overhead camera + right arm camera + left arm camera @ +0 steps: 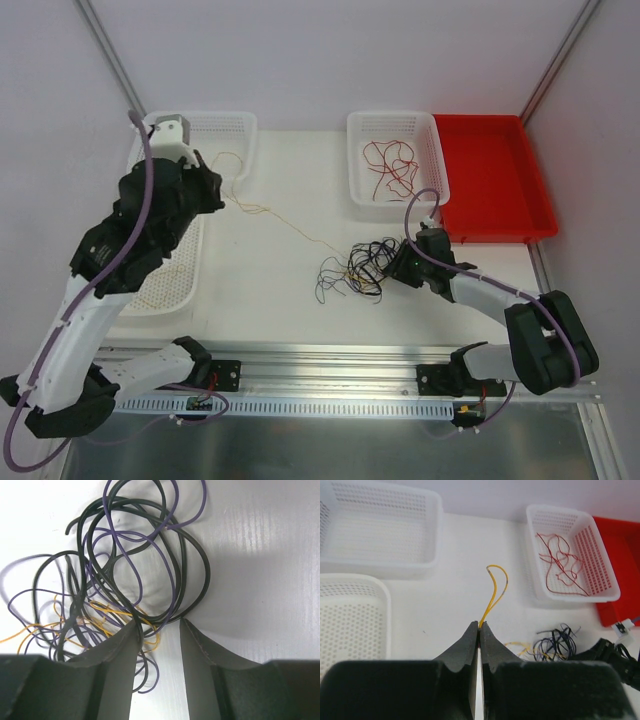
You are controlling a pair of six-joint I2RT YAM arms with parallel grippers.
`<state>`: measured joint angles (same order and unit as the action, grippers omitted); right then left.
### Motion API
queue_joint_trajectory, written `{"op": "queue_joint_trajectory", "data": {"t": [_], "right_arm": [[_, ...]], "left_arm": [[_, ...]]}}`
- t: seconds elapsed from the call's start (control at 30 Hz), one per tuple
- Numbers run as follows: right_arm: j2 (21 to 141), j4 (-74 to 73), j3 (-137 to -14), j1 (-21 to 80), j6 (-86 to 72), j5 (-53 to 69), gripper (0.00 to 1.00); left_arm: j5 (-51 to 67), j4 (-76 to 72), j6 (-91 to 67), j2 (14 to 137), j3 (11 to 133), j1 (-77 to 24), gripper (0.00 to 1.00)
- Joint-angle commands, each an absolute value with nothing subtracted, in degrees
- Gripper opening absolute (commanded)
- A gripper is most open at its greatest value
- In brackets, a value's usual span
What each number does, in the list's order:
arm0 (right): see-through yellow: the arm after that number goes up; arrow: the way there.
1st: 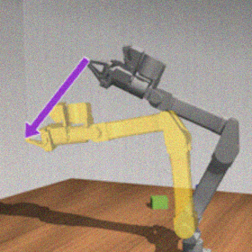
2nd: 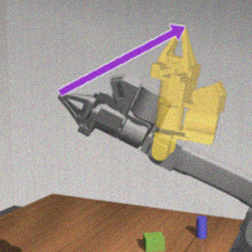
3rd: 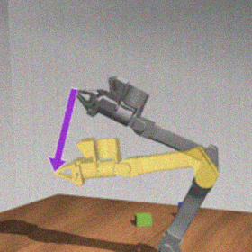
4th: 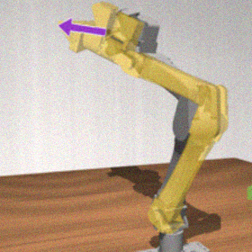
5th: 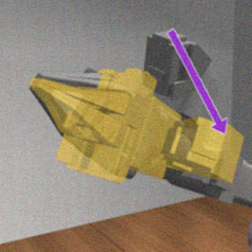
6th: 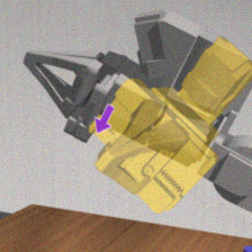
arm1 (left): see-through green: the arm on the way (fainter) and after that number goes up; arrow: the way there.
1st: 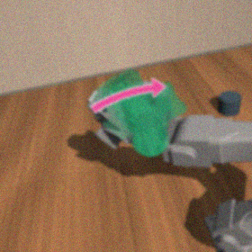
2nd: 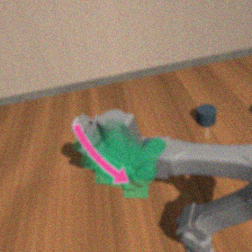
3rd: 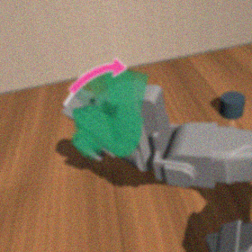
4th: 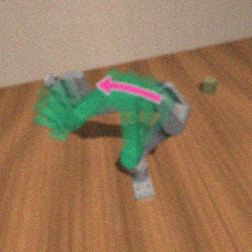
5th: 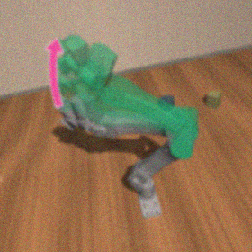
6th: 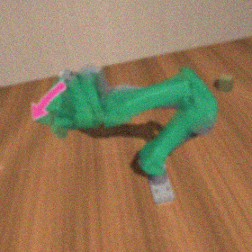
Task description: Untangle the cables
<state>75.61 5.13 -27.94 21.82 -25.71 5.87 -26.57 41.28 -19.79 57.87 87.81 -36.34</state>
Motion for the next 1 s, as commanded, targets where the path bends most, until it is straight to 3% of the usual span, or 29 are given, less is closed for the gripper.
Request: {"op": "queue_joint_trajectory", "data": {"t": [0.0,0.4,0.6,0.8,0.97], "right_arm": [[76.6,-1.8,-26.2,21.3,-25.4,4.3,0.42],[73.7,-4.1,-25.8,20.7,-25.0,4.2,0.42],[71.9,-7.2,-27.1,20.7,-23.6,4.7,0.45],[67.6,-13.7,-29.6,20.7,-20.0,4.4,0.6],[61.8,-20.0,-31.6,20.7,-16.4,3.5,0.8]], "left_arm": [[-31.0,46.9,-14.8,56.3,93.8,-33.8,0.0],[-47.0,51.5,-2.1,59.3,112.1,-26.3,0.0],[-48.0,51.3,-0.9,61.4,109.4,-24.5,0.0],[-37.3,50.0,-5.0,64.0,99.1,-13.2,0.0],[-29.3,47.2,-7.6,65.9,94.8,-1.7,0.0]]}}
